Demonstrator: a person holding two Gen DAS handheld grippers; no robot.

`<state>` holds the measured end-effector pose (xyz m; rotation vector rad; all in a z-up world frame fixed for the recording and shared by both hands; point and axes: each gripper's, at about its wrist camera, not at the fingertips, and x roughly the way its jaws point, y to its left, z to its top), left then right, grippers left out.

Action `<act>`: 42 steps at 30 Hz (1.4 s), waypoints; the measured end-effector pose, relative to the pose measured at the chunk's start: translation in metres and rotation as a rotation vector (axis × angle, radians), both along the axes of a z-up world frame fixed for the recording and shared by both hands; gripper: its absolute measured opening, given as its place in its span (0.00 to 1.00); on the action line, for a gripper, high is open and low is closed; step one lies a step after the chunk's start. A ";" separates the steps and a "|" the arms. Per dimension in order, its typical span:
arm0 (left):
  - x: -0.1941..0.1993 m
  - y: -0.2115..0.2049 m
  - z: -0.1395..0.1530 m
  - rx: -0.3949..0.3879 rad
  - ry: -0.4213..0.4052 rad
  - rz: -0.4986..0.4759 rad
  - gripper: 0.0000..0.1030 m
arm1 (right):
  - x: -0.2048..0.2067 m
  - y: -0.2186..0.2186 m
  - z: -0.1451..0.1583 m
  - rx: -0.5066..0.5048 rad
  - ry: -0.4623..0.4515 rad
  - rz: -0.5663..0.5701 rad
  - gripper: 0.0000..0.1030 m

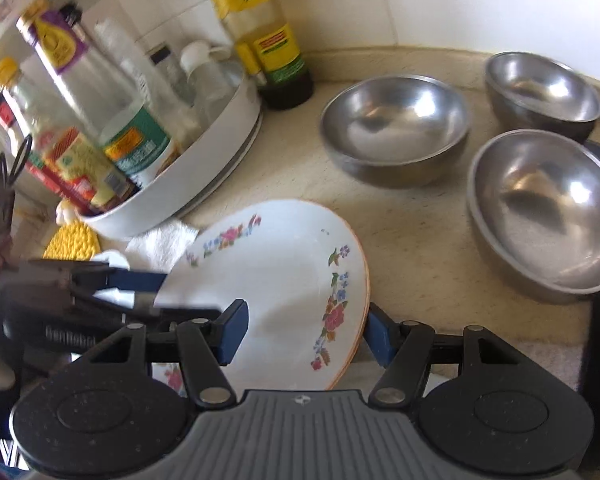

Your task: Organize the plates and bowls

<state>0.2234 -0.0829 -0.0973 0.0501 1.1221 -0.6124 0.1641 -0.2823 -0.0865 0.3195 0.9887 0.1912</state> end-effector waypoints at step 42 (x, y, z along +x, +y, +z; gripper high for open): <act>-0.105 -0.063 0.017 0.009 -0.092 -0.254 0.82 | -0.145 -0.032 0.008 -0.063 0.033 -0.225 0.55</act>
